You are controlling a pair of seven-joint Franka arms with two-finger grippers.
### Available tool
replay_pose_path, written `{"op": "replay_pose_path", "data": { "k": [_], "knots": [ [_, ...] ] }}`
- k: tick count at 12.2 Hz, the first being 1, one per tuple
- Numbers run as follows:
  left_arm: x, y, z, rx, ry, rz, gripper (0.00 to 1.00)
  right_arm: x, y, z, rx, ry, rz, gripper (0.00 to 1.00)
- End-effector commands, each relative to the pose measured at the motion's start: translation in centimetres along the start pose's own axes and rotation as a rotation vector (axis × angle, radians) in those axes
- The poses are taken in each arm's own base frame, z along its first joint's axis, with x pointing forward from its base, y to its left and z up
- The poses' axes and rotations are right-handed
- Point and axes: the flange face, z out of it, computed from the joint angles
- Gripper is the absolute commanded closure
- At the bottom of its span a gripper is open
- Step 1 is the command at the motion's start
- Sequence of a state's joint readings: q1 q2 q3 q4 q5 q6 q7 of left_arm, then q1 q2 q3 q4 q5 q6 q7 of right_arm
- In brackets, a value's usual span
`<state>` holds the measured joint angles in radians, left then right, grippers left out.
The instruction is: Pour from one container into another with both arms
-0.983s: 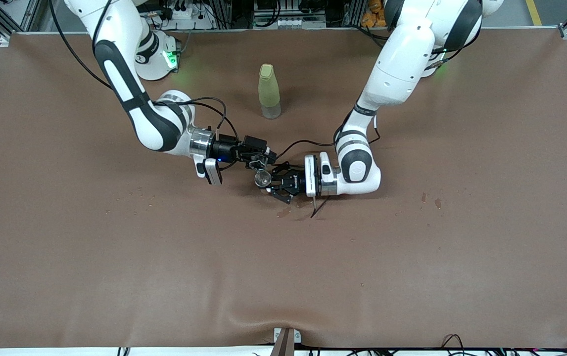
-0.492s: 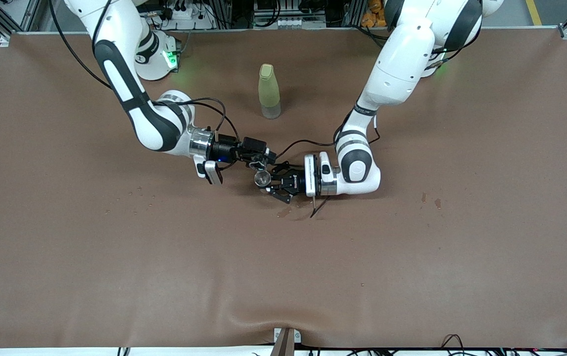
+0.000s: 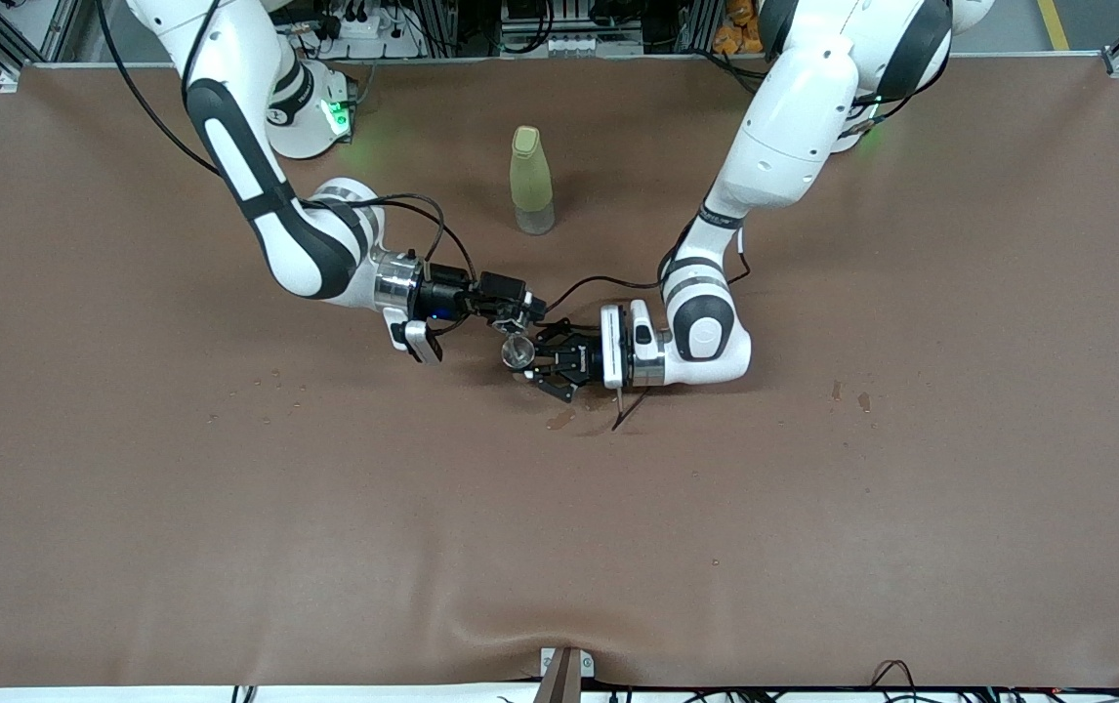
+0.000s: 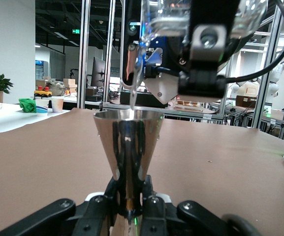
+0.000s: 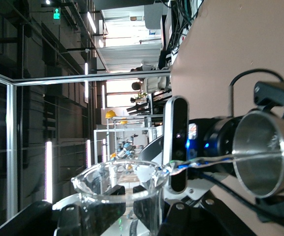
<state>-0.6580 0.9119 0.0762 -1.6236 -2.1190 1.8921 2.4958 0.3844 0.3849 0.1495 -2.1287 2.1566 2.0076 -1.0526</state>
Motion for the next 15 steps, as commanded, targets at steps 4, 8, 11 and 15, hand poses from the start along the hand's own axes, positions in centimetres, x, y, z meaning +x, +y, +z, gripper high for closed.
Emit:
{"op": "replay_pose_path", "data": {
  "k": [4, 8, 11, 15],
  "knots": [
    [1.0, 0.1, -0.3, -0.008, 0.004, 0.026, 1.0, -0.3, -0.9, -0.1, 0.027, 0.004, 0.096, 1.0],
    [1.0, -0.1, -0.8, -0.004, 0.008, 0.025, 1.0, -0.3, -1.2, 0.1, 0.041, -0.005, 0.195, 1.0],
    [1.0, -0.1, -0.8, -0.005, 0.009, 0.023, 1.0, -0.1, -1.3, 0.0, 0.043, -0.002, 0.204, 1.0],
    [1.1, -0.1, -0.7, -0.005, 0.01, 0.026, 1.0, 0.7, -1.9, 0.0, 0.038, -0.006, -0.059, 1.0]
  ]
}}
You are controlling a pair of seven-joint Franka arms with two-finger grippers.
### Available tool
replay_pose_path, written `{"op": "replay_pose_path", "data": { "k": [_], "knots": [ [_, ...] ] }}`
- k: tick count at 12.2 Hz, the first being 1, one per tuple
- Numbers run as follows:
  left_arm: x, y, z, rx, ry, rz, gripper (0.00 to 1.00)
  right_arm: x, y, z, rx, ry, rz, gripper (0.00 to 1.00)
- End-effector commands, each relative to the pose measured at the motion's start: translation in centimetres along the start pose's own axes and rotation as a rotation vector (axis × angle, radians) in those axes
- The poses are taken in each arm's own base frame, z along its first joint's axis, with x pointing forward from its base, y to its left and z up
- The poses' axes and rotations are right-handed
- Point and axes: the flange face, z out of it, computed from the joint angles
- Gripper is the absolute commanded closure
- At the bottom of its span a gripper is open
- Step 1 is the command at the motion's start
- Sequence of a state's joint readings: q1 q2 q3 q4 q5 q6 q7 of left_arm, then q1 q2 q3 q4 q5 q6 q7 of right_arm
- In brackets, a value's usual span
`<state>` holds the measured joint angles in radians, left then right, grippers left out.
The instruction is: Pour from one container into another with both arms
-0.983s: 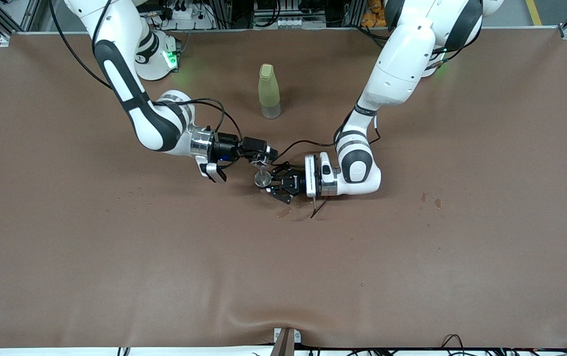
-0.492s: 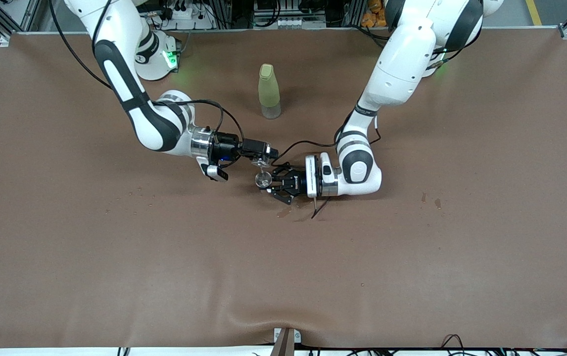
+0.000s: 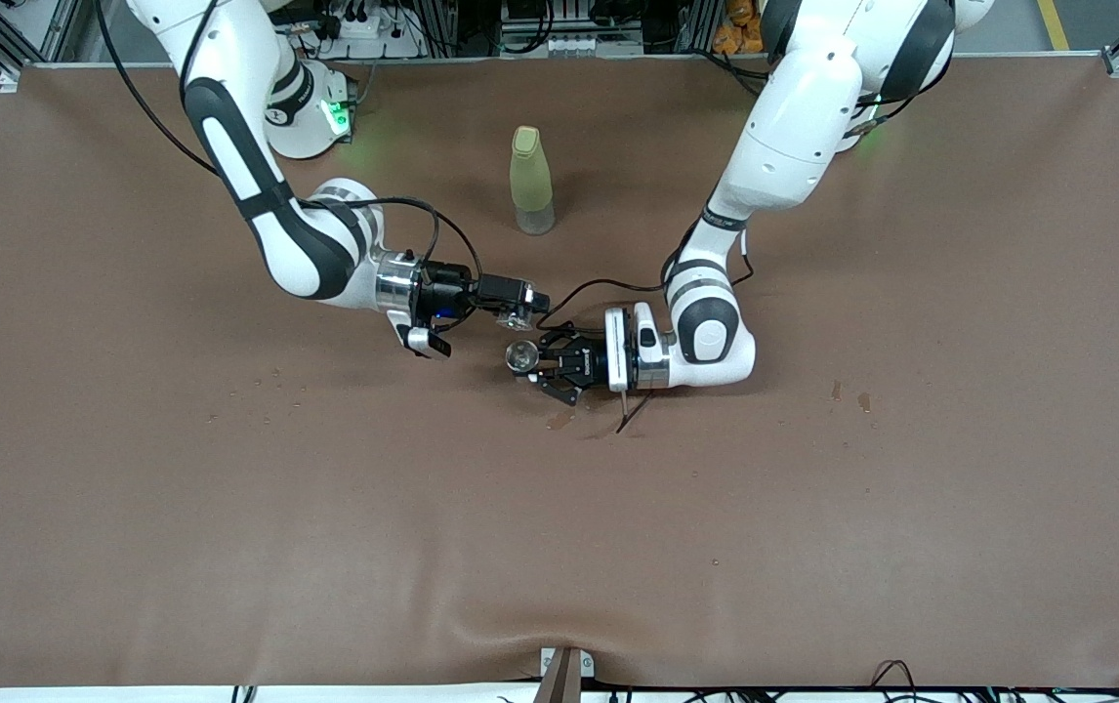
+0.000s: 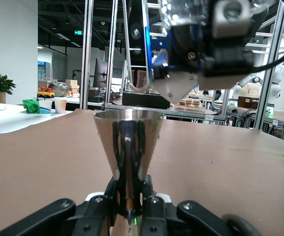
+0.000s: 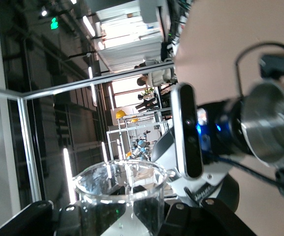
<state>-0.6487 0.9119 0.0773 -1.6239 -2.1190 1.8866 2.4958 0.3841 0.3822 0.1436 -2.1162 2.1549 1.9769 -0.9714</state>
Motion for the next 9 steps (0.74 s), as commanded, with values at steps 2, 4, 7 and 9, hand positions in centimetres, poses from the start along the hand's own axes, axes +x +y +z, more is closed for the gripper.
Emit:
{"op": "replay_pose_path", "data": {
  "k": [2, 4, 7, 9],
  "knots": [
    [1.1, 0.3, -0.2, -0.012, 0.007, 0.025, 1.0, 0.7, -1.0, -0.9, -0.01, 0.001, -0.284, 1.0],
    [1.4, -0.2, -0.8, -0.001, 0.009, 0.02, 1.0, 2.0, -1.2, -2.4, -0.045, -0.03, -0.519, 1.0],
    [1.9, -1.0, -2.0, -0.009, 0.059, 0.014, 1.0, 3.9, -2.2, -5.2, -0.066, -0.085, -0.763, 1.0],
    [2.1, -1.6, -2.6, 0.001, 0.06, 0.01, 1.0, 5.5, -2.9, -8.1, -0.019, -0.125, -0.874, 1.0]
  ]
}}
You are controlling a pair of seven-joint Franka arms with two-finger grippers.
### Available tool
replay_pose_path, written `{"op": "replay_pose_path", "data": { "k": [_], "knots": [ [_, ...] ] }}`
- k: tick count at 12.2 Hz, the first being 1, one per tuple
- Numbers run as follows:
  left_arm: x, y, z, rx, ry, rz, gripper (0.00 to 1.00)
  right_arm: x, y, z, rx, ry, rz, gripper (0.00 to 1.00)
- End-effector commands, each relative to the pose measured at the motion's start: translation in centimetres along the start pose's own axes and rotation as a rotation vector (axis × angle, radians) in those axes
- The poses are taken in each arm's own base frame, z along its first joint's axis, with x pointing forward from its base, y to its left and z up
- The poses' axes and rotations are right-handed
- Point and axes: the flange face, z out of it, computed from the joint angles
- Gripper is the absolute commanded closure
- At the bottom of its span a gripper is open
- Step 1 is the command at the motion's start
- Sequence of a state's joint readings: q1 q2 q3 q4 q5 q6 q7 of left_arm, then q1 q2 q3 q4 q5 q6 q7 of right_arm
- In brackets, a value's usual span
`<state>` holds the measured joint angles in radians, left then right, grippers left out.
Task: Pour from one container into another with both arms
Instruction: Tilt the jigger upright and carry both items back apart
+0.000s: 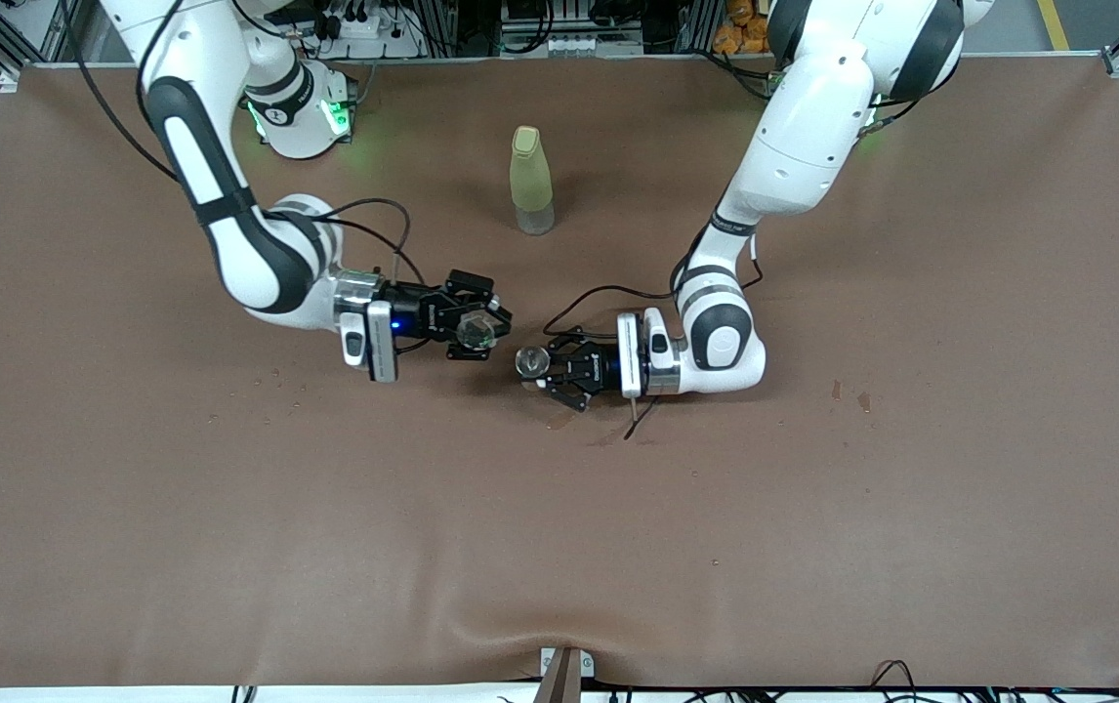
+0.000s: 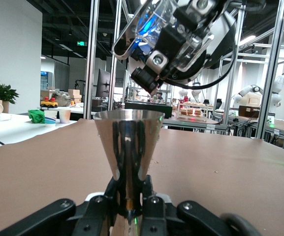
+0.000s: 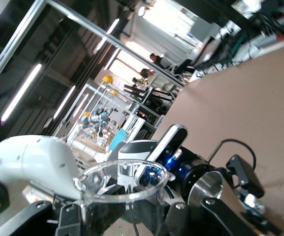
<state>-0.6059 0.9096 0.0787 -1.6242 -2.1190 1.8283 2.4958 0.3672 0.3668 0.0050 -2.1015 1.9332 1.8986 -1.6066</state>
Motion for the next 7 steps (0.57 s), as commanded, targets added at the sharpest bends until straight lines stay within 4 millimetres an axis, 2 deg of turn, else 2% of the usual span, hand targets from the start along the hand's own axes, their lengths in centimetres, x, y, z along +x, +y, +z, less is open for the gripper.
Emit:
{"op": "replay_pose_path", "data": {
  "k": [1, 2, 5, 7],
  "knots": [
    [1.3, -0.7, -1.7, -0.005, -0.002, 0.002, 1.0, 2.0, 0.1, -4.4, 0.049, -0.036, -0.169, 1.0],
    [1.1, -1.2, -3.1, -0.045, -0.049, -0.008, 1.0, 2.7, 0.4, -6.7, 0.064, -0.067, -0.228, 1.0],
    [2.4, -4.2, -10.9, -0.126, -0.109, -0.024, 1.0, 4.1, 1.3, -13.5, 0.088, -0.125, -0.401, 1.0],
    [2.5, -6.0, -17.3, -0.139, -0.091, -0.032, 1.0, 4.7, 1.7, -17.4, 0.087, -0.131, -0.513, 1.0]
  ]
}}
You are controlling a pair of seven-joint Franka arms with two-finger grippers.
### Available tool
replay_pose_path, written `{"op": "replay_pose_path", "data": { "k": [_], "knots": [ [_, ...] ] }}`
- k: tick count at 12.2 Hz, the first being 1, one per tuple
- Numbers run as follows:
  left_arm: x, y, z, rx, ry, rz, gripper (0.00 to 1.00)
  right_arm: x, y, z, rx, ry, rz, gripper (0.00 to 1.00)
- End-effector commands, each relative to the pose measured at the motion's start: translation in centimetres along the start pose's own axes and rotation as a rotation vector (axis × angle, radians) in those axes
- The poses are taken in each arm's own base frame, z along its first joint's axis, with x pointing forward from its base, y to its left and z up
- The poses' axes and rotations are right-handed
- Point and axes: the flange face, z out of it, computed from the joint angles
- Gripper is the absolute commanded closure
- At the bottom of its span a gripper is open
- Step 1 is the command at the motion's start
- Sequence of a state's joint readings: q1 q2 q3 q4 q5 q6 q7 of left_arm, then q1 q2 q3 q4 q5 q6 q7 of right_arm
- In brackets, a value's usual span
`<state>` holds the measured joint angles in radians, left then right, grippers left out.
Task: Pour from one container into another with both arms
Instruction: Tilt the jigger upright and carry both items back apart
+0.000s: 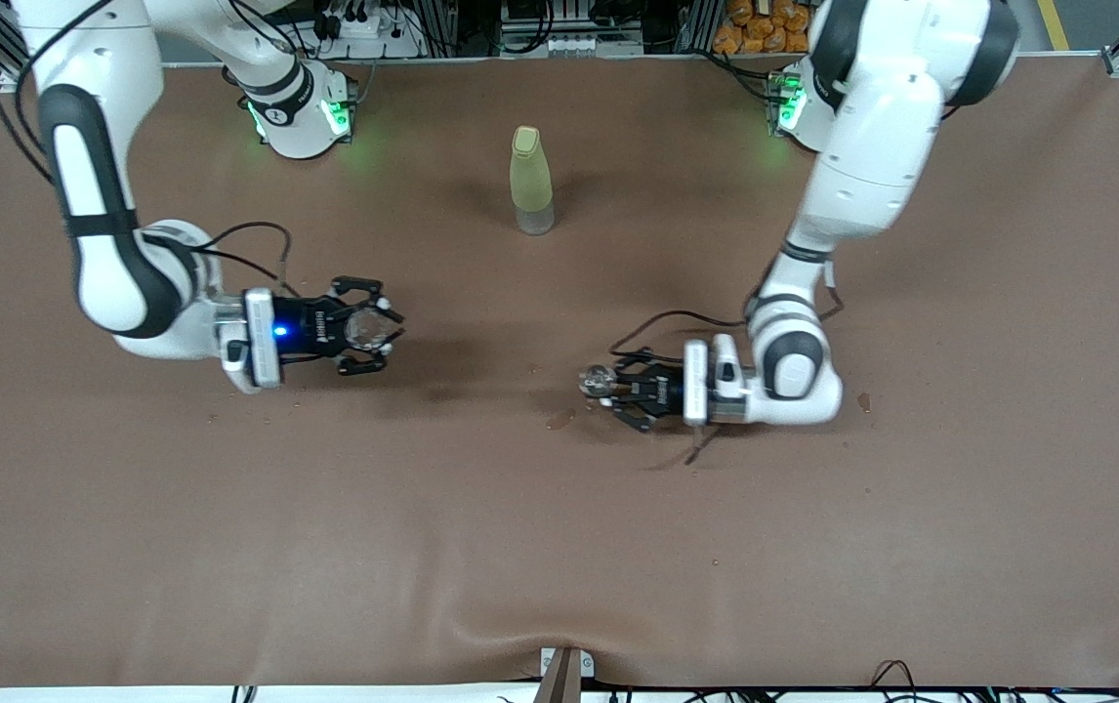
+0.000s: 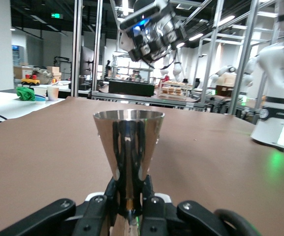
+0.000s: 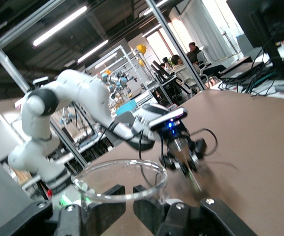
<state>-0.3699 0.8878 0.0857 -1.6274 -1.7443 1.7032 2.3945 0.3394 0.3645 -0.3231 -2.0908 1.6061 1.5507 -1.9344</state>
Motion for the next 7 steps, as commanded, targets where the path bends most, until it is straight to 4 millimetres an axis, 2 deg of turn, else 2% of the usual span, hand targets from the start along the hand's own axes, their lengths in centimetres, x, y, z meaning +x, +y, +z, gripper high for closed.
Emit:
{"op": "replay_pose_path", "data": {
  "k": [1, 2, 4, 5, 7],
  "knots": [
    [0.0, -0.3, -8.5, -0.014, 0.033, -0.012, 1.0, 0.2, -0.3, -4.2, 0.001, -0.038, -0.143, 1.0],
    [-0.4, -0.5, -13.0, -0.01, 0.025, -0.011, 1.0, -0.1, -0.3, -6.0, -0.007, -0.046, -0.196, 1.0],
    [-1.0, -0.4, -20.2, -0.009, -0.021, -0.018, 1.0, -0.6, -0.2, -9.3, -0.025, -0.059, -0.315, 1.0],
    [-1.2, 0.0, -22.6, -0.01, -0.007, -0.017, 1.0, -0.9, -0.2, -11.0, -0.033, -0.072, -0.39, 1.0],
    [-2.3, 1.3, -28.1, 0.031, 0.039, -0.027, 1.0, -2.7, 0.1, -14.3, -0.033, -0.074, -0.479, 1.0]
  ]
}}
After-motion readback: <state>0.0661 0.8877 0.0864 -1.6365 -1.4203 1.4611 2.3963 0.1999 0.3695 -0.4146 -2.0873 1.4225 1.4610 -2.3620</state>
